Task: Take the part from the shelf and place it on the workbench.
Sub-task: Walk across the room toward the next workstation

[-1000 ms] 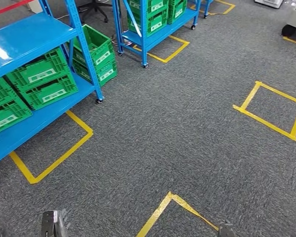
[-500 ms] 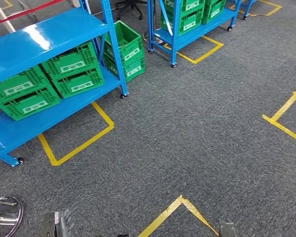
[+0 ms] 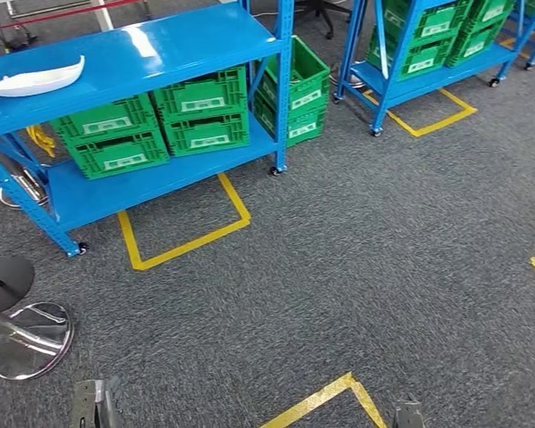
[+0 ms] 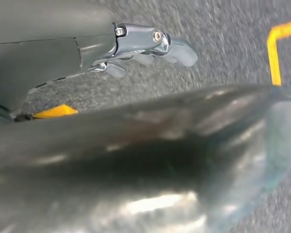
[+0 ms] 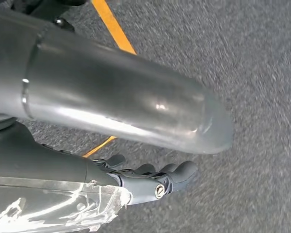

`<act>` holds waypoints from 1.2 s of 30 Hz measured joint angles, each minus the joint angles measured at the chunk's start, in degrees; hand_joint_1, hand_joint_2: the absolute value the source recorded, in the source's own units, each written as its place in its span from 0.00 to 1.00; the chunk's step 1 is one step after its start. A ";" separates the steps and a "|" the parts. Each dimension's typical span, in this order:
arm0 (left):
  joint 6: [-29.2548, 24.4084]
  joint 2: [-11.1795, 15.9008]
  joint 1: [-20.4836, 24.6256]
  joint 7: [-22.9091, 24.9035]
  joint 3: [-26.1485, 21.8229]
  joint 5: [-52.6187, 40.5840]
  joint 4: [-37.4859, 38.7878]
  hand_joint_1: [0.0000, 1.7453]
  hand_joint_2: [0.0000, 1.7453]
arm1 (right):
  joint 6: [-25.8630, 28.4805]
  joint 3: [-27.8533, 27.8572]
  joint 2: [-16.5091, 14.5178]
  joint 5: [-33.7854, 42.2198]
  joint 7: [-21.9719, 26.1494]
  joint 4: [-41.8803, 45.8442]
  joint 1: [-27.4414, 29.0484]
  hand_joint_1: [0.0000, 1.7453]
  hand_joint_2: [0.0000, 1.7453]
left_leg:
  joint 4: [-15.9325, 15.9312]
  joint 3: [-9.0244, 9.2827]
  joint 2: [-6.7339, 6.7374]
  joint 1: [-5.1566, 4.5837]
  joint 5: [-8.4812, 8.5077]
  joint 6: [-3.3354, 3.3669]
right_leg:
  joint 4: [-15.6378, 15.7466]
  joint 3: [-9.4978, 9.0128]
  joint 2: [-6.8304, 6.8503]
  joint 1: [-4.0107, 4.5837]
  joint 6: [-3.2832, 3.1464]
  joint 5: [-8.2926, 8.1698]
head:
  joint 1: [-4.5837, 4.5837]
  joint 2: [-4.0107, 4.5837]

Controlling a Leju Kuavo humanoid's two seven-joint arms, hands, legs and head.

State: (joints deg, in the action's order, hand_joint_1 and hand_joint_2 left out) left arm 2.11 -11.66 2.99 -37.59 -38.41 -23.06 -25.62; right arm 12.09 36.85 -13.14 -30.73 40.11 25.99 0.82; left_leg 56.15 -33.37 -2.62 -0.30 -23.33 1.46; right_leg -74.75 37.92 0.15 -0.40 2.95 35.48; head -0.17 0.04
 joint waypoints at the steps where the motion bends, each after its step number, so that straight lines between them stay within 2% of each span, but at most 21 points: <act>1: 0.04 0.00 -0.07 0.00 -0.06 -0.01 0.00 0.00 0.00 | 0.02 0.05 0.00 -0.04 0.00 0.00 0.03 0.00 0.00 | 0.07 0.05 -0.91 0.09 0.00 -0.09 | 1.99 -0.58 -0.19 -0.14 0.11 -1.82 | -0.01 0.00; 2: 0.08 -0.01 -0.09 0.00 -0.11 -0.03 0.00 0.00 0.00 | 0.04 0.08 0.00 -0.07 0.00 0.01 0.03 0.00 0.00 | 0.20 0.07 -1.79 0.20 -0.04 -0.29 | 5.83 -2.12 -0.78 -0.37 0.27 -4.29 | 0.00 0.00; 4: 0.13 -0.03 -0.03 -0.03 -0.19 -0.10 -0.01 0.00 0.00 | 0.09 0.16 -0.05 -0.13 0.00 0.01 -0.05 0.00 0.00 | 0.75 -0.17 -3.26 0.30 -0.17 -0.95 | 12.97 -5.14 -3.09 -0.87 0.41 -7.22 | 0.09 0.00; 6: 0.14 -0.02 -0.11 -0.12 -0.25 -0.19 -0.02 0.00 0.00 | 0.20 0.36 -0.16 -0.19 -0.01 0.02 -0.21 0.00 0.00 | 1.03 -0.64 -4.17 0.36 -0.09 -1.67 | 15.27 -6.20 -4.36 -0.94 -0.08 -7.44 | 0.16 0.00; 8: 0.14 0.04 -0.38 -0.17 -0.33 -0.27 -0.02 0.00 0.00 | 0.35 0.61 -0.21 -0.22 -0.02 0.04 -0.38 0.00 0.00 | 0.91 -0.94 -4.37 0.55 0.11 -2.28 | 15.31 -6.32 -3.74 -0.80 -1.00 -7.74 | 0.16 0.00; 10: 0.13 0.11 -0.43 -0.19 -0.40 -0.33 -0.03 0.00 0.00 | 0.45 0.80 -0.25 -0.25 -0.01 0.13 -0.47 0.00 0.00 | 2.77 -1.87 -2.02 0.47 -1.17 -2.86 | 15.47 -6.38 -3.08 -0.86 -1.75 -8.06 | -0.11 0.00; 12: 0.13 0.07 -0.12 -0.20 -0.40 -0.36 -0.03 0.00 0.00 | 0.49 0.92 -0.29 -0.29 0.01 0.21 -0.35 0.00 0.00 | 9.32 -5.05 1.01 0.36 -4.63 -3.33 | 15.55 -6.38 -2.17 -0.86 -2.16 -8.08 | -0.40 0.00; 14: 0.14 -0.02 0.04 -0.20 -0.39 -0.46 -0.02 0.00 0.00 | 0.51 1.00 -0.30 -0.31 0.01 0.22 -0.16 0.00 0.00 | 16.47 -8.63 1.88 0.47 -7.22 -3.55 | 15.54 -6.36 -1.20 -0.79 -2.29 -7.98 | -0.43 0.00; 15: 0.14 -0.05 0.00 -0.20 -0.39 -0.52 -0.02 0.00 0.00 | 0.52 1.03 -0.30 -0.31 0.01 0.22 -0.13 0.00 0.00 | 17.57 -9.21 1.94 0.50 -7.01 -3.54 | 15.54 -6.39 -0.86 -0.79 -2.31 -7.92 | -0.44 0.00; 16: 0.14 -0.04 -0.04 -0.20 -0.40 -0.58 -0.02 0.00 0.00 | 0.54 1.05 -0.30 -0.30 0.01 0.23 -0.15 0.00 0.00 | 16.38 -8.62 1.94 0.52 -5.73 -3.46 | 15.54 -6.46 -0.62 -0.79 -2.26 -7.86 | -0.44 0.00; 18: 0.13 -0.01 -0.04 -0.22 -0.42 -0.64 -0.03 0.00 0.00 | 0.55 1.09 -0.32 -0.24 0.01 0.25 -0.27 0.00 0.00 | 9.04 -4.82 2.05 0.50 -1.85 -3.08 | 15.54 -6.69 -0.36 -0.78 -2.00 -7.68 | -0.45 0.00; 19: 0.13 0.01 0.03 -0.25 -0.42 -0.67 -0.04 0.00 0.00 | 0.55 1.11 -0.32 -0.20 0.02 0.26 -0.35 0.00 0.00 | 5.25 -2.85 2.13 0.44 -0.71 -2.86 | 15.49 -6.73 -0.31 -0.66 -1.75 -7.52 | -0.45 0.00; 21: 0.11 -0.01 0.14 -0.30 -0.42 -0.70 -0.04 0.00 0.00 | 0.56 1.14 -0.33 -0.13 0.01 0.29 -0.48 0.00 0.00 | 1.51 -0.98 2.26 0.29 -0.34 -2.45 | 15.62 -6.71 -0.25 -0.42 -1.19 -7.34 | -0.37 0.00; 24: 0.05 -0.02 0.07 -0.39 -0.43 -0.71 -0.04 0.00 0.00 | 0.61 1.15 -0.33 -0.09 0.01 0.32 -0.55 0.00 0.00 | 0.87 -0.65 2.18 0.39 -0.56 -1.50 | 15.78 -6.74 -0.19 -0.41 -0.27 -7.04 | -0.24 0.00; 26: -0.02 -0.02 0.12 -0.47 -0.49 -0.71 -0.04 0.00 0.00 | 0.64 1.17 -0.33 -0.05 0.01 0.34 -0.61 0.00 0.00 | 0.47 -0.22 2.17 0.62 -0.54 -0.76 | 12.18 -5.11 -0.21 -0.38 0.12 -4.99 | 0.07 0.00; 28: -0.04 -0.07 0.16 -0.52 -0.52 -0.72 -0.04 0.00 0.00 | 0.66 1.25 -0.33 -0.02 0.01 0.35 -0.63 0.00 0.00 | 0.47 -0.05 2.16 0.52 -0.75 -0.32 | 4.48 -1.23 -0.23 -0.31 0.26 -1.53 | 0.38 0.00; 29: -0.04 -0.09 0.13 -0.52 -0.52 -0.72 -0.04 0.00 0.00 | 0.66 1.31 -0.33 0.01 0.01 0.35 -0.59 0.00 0.00 | 0.48 0.03 2.13 0.46 -0.85 -0.21 | 1.06 0.71 -0.23 -0.30 0.31 -0.48 | 0.41 0.00; 30: -0.04 -0.10 0.10 -0.52 -0.53 -0.72 -0.04 0.00 0.00 | 0.66 1.36 -0.33 0.02 0.01 0.35 -0.52 0.00 0.00 | 0.49 0.15 2.06 0.41 -0.95 -0.16 | -0.58 1.85 -0.24 -0.28 0.33 -0.52 | 0.43 0.00; 31: -0.04 -0.10 0.07 -0.52 -0.54 -0.72 -0.04 0.00 0.00 | 0.66 1.40 -0.33 0.03 0.00 0.35 -0.47 0.00 0.00 | 0.51 0.34 1.96 0.39 -1.07 -0.20 | 0.07 1.88 -0.24 -0.28 0.30 -1.79 | 0.43 0.00; 34: -0.04 -0.15 0.08 -0.52 -0.58 -0.73 -0.04 0.00 0.00 | 0.66 1.49 -0.33 0.04 0.00 0.35 -0.57 0.00 0.00 | 0.70 1.07 1.68 0.28 -1.66 -0.75 | 11.26 -2.92 -0.32 -0.32 0.01 -8.06 | 0.44 0.00; 36: -0.04 -0.16 0.12 -0.53 -0.63 -0.74 -0.04 0.00 0.00 | 0.67 1.51 -0.34 0.04 0.01 0.35 -0.68 0.00 0.00 | 0.88 1.16 1.59 0.06 -1.90 -1.32 | 15.33 -4.95 -0.49 -0.29 -0.36 -9.07 | 0.34 0.00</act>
State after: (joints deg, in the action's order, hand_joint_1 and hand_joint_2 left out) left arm 2.08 -11.82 3.11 -38.12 -39.04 -23.80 -25.66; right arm 12.75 38.36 -13.48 -30.69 40.11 26.34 0.14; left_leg 57.03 -32.22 -1.03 -0.23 -25.23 0.14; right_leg -59.42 32.96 -0.35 -0.69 2.59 26.41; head 0.17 0.04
